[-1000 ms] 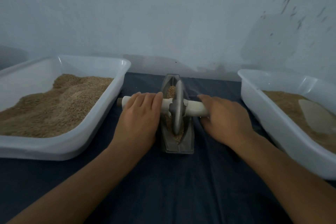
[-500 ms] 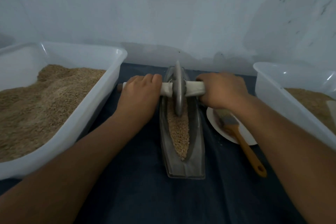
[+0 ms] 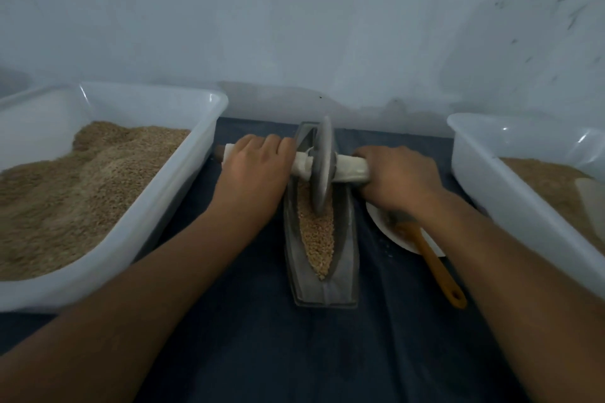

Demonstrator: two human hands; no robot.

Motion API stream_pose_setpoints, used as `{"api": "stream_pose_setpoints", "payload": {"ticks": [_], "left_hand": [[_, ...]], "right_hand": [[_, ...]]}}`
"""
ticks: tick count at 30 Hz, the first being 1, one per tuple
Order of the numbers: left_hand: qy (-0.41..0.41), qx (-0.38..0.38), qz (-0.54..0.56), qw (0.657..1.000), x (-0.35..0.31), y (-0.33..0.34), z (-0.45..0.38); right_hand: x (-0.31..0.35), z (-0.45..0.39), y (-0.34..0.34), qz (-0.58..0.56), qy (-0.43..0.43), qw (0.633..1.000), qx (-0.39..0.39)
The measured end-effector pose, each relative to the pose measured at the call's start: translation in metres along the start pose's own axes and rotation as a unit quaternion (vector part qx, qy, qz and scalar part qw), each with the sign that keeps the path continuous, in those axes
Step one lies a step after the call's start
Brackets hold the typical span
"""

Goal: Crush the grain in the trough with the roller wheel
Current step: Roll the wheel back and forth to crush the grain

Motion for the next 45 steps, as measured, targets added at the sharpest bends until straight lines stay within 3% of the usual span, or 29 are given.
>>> {"api": "stream_pose_setpoints", "payload": {"ticks": [13, 22, 30, 40, 45], "left_hand": [[0.019, 0.042, 0.039, 0.998, 0.002, -0.041, 0.055], [-0.020, 0.057, -0.013, 0.998, 0.012, -0.012, 0.024], [-0.053, 0.047, -0.101, 0.992, 0.012, 0.014, -0.013], [-0.024, 0.034, -0.049, 0.998, 0.004, 0.015, -0.027], [-0.021, 0.025, -0.042, 0.999, 0.001, 0.001, -0.003]], "right_hand": [[0.038, 0.074, -0.031, 0.011, -0.037, 0.994, -0.100], [0.024, 0.045, -0.018, 0.044, -0.016, 0.997, -0.063], [0.004, -0.017, -0.004, 0.049, -0.002, 0.998, 0.034], [0.003, -0.023, -0.004, 0.039, 0.004, 0.999, 0.025], [0.014, 0.007, -0.012, 0.038, -0.002, 0.999, -0.034]]}}
Point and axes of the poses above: each hand's wrist, its own z-axis away from the middle knuckle, its own y-axis out of the palm, x = y × z, the point moved 9 cm from there along -z, towards the middle knuckle, and after that the axes turned 13 degrees about -y, right-handed, at the moved point
